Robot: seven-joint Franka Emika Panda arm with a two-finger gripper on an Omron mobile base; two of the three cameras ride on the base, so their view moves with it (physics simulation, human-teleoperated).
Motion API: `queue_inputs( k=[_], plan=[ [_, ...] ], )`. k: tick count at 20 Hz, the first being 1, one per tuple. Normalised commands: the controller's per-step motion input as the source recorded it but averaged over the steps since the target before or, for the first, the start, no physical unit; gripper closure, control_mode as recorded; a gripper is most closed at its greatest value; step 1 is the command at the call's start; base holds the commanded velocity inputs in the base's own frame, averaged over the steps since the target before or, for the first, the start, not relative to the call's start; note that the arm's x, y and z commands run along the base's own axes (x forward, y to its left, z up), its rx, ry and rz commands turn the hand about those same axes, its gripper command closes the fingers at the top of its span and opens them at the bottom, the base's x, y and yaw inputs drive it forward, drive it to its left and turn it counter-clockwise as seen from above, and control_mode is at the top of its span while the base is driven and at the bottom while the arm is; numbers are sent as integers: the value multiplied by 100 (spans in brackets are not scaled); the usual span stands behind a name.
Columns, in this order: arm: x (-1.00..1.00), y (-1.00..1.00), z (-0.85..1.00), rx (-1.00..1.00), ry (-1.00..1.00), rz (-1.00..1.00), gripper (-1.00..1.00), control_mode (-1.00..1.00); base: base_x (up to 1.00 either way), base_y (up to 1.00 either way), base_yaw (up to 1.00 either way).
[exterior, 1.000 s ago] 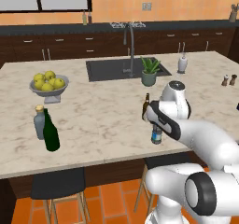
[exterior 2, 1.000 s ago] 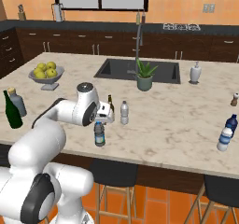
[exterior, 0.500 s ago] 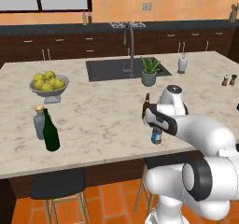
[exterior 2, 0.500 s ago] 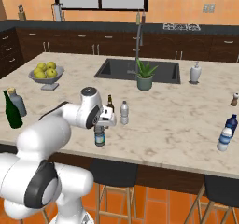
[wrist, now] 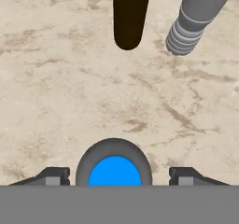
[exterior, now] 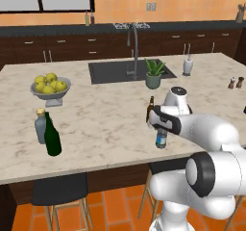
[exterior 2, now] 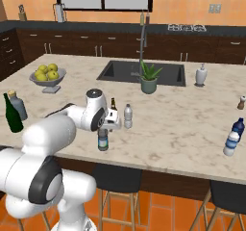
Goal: Move the plastic bottles in the middle to the plastics group, and the glass bottles in the middle to the glass group.
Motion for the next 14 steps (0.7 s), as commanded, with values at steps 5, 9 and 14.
queue_inputs(
  k=[5,9,14],
  plan=[
    [-29,-1,-32,0,-2,0,100,-100,0,0,0],
    [-27,-32,12,0,-7,0,100,-100,0,0,0],
    [-19,-69,33,0,-9,-7,100,-100,0,0,0]
  ],
)
